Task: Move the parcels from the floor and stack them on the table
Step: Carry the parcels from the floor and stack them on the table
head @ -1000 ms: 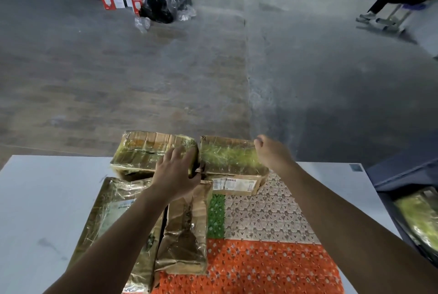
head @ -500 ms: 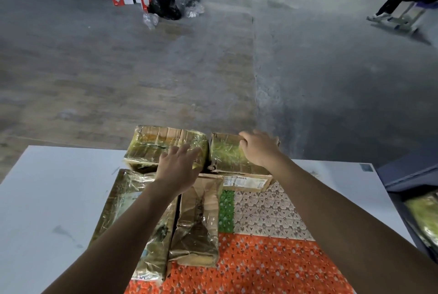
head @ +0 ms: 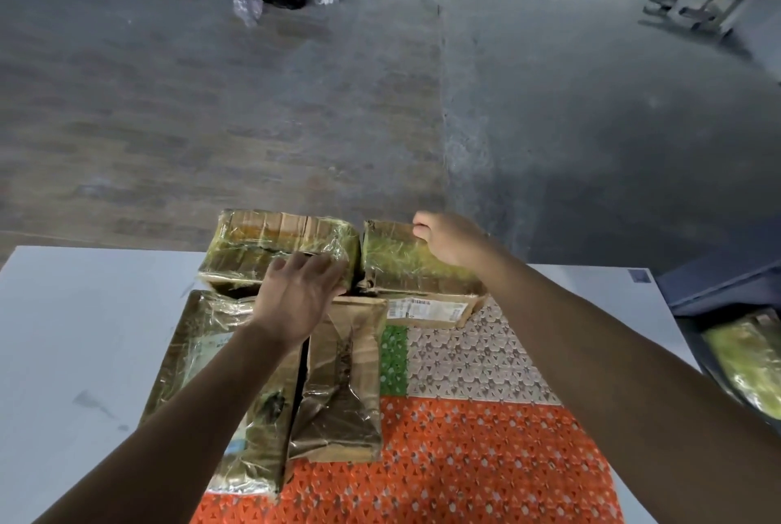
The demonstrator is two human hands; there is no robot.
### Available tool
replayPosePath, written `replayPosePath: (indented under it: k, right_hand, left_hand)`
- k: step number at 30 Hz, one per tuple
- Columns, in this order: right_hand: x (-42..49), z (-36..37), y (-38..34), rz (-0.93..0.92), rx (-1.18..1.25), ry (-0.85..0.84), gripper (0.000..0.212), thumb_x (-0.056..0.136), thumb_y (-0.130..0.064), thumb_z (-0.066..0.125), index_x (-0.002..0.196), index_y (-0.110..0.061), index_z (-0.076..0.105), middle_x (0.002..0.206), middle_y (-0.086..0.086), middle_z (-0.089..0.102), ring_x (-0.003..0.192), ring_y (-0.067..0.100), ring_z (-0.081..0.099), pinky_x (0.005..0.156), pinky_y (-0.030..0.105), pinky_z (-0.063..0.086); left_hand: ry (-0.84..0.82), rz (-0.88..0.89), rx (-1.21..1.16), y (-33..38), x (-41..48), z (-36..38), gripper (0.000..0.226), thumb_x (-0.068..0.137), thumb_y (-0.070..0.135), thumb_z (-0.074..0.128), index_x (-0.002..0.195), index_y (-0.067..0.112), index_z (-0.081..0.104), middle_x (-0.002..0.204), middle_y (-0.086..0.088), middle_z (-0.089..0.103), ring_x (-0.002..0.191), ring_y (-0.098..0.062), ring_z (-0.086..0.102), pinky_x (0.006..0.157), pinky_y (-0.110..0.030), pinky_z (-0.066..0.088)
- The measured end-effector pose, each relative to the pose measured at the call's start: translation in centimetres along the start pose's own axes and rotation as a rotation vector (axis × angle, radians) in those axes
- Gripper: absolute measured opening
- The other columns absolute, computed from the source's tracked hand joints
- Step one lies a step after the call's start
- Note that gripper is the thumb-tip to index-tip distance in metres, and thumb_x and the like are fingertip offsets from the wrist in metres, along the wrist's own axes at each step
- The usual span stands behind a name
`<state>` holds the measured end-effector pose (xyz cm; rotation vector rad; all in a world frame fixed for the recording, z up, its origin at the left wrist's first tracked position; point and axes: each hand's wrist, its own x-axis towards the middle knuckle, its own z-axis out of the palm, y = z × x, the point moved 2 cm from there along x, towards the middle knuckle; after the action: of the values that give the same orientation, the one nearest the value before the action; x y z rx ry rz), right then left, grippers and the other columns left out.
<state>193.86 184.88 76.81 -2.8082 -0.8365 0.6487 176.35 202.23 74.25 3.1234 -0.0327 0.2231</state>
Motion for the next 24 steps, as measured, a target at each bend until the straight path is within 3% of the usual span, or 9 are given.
replayPosePath:
  k: [5, 11, 16, 19, 21, 24]
  right_hand:
    - [-0.6, 0.8, 0.3, -0.033, 0.033, 0.01, 0.023, 0.106, -0.02, 0.036, 0.105, -0.01, 0.057, 0.074, -0.003, 0.051, 0.055, 0.011, 0.042, 0.048, 0.024, 0.029]
    - [-1.0, 1.2, 0.7, -0.023, 0.073, -0.023, 0.025, 0.105, -0.032, 0.037, 0.099, -0.019, 0.059, 0.075, -0.002, 0.058, 0.056, 0.013, 0.046, 0.052, 0.027, 0.034]
    - [-1.1, -0.3, 1.2, -0.002, 0.113, 0.028, 0.033, 0.103, -0.043, 0.033, 0.099, -0.022, 0.057, 0.085, -0.005, 0.063, 0.07, 0.013, 0.057, 0.06, 0.029, 0.04]
    - [-1.4, -1.1, 2.7, 0.046, 0.137, 0.164, 0.036, 0.104, -0.036, 0.03, 0.093, -0.013, 0.056, 0.081, 0.002, 0.06, 0.074, 0.02, 0.057, 0.061, 0.031, 0.039]
    - [-2.1, -1.2, 4.3, 0.125, 0.198, 0.233, 0.03, 0.104, -0.03, 0.032, 0.1, -0.015, 0.057, 0.082, -0.001, 0.059, 0.071, 0.016, 0.055, 0.057, 0.028, 0.036]
    - [-3.8, -0.4, 6.2, 0.214, 0.323, 0.149, 0.031, 0.105, -0.03, 0.032, 0.121, -0.017, 0.055, 0.102, 0.002, 0.063, 0.087, 0.021, 0.062, 0.066, 0.03, 0.044]
  left_hand:
    - [-0.015, 0.005, -0.008, 0.5, -0.9, -0.3, 0.036, 0.077, 0.029, 0.076, 0.109, 0.014, 0.071, 0.094, -0.008, 0.073, 0.074, -0.03, 0.067, 0.06, -0.04, 0.054]
    - [-0.06, -0.074, -0.05, 1.4, -1.7, -0.6, 0.03, 0.084, 0.034, 0.067, 0.109, 0.018, 0.07, 0.095, -0.007, 0.071, 0.081, -0.027, 0.067, 0.065, -0.04, 0.055]
    - [-0.078, -0.146, -0.067, 1.8, -0.9, -1.5, 0.047, 0.085, 0.049, 0.034, 0.103, 0.02, 0.066, 0.097, -0.005, 0.065, 0.085, -0.024, 0.061, 0.067, -0.038, 0.051]
    - [-0.074, -0.179, -0.093, 2.0, -0.3, -1.8, 0.046, 0.087, 0.048, 0.041, 0.112, 0.017, 0.063, 0.109, -0.008, 0.061, 0.097, -0.027, 0.058, 0.073, -0.041, 0.05]
    - [-0.067, -0.188, -0.152, 2.4, 0.0, -1.7, 0.042, 0.089, 0.043, 0.05, 0.122, 0.017, 0.059, 0.121, -0.009, 0.057, 0.11, -0.029, 0.054, 0.082, -0.044, 0.049]
    - [-0.096, -0.142, -0.244, 3.9, 0.7, -1.9, 0.046, 0.092, 0.041, 0.047, 0.135, 0.023, 0.048, 0.137, -0.007, 0.046, 0.125, -0.027, 0.043, 0.095, -0.045, 0.046]
